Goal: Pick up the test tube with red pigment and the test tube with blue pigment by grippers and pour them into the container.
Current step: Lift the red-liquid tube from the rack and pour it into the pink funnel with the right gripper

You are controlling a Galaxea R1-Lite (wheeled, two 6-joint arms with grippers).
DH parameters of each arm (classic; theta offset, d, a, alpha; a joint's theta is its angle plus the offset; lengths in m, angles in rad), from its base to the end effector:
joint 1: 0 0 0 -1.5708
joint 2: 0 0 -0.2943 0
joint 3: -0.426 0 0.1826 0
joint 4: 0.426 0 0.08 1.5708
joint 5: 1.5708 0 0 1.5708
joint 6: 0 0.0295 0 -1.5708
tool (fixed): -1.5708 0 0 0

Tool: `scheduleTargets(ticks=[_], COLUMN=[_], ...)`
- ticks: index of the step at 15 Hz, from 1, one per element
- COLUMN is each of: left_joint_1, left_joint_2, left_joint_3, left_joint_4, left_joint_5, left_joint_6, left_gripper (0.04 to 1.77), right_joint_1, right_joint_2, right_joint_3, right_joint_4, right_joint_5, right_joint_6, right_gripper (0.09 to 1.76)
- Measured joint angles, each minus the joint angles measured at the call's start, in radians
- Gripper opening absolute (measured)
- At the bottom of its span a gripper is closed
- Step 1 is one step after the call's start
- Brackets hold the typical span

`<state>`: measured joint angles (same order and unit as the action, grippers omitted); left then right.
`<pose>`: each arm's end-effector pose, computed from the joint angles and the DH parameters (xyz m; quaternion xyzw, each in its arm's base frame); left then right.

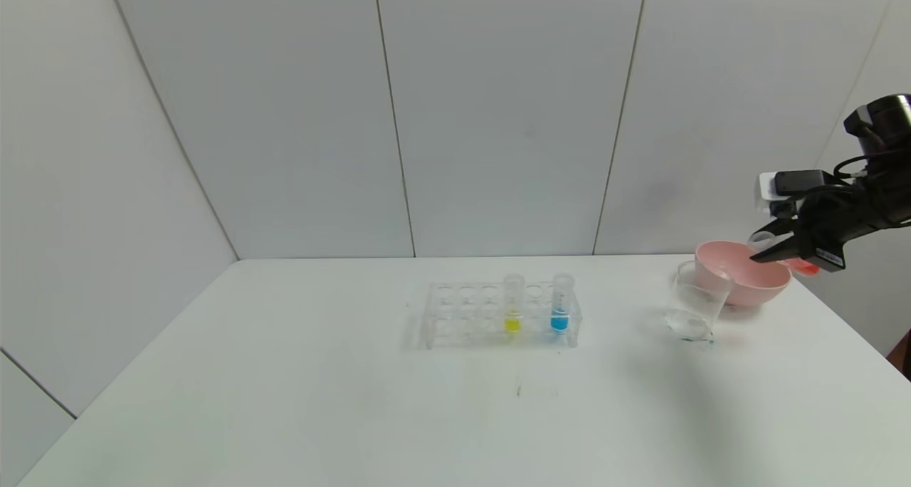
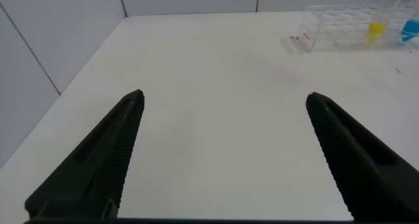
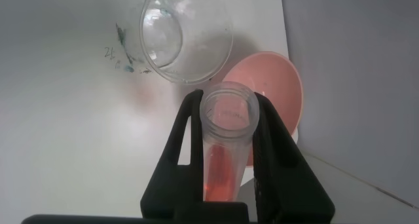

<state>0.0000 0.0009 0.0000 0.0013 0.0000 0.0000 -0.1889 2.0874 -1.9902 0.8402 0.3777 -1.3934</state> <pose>-0.0185 0.0000 0.0753 0.0000 0.0011 0.0000 1.0000 0.3770 -0.0610 0.2283 -0.4731 0.2787 0.3428 0.7622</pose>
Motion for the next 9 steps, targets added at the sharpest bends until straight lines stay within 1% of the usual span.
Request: scheduleTargets(ticks=[6,9], left_joint_1=[0.0,0.0], left_joint_2=[0.0,0.0], left_joint_3=[0.0,0.0], left_joint_4=[0.0,0.0], left_joint_5=[0.0,0.0], left_joint_6=[0.0,0.0], left_gripper=[1.76,1.76], right_joint_1=[0.051,0.063], right_joint_2=[0.013,0.021], right_joint_3=[-0.001,-0.003], right_joint_4=[-0.005,-0.01], right_joint_5=[-0.144,-0.179], right_joint_6=[-0.023,-0.049], right_gripper=[0.49,0.49])
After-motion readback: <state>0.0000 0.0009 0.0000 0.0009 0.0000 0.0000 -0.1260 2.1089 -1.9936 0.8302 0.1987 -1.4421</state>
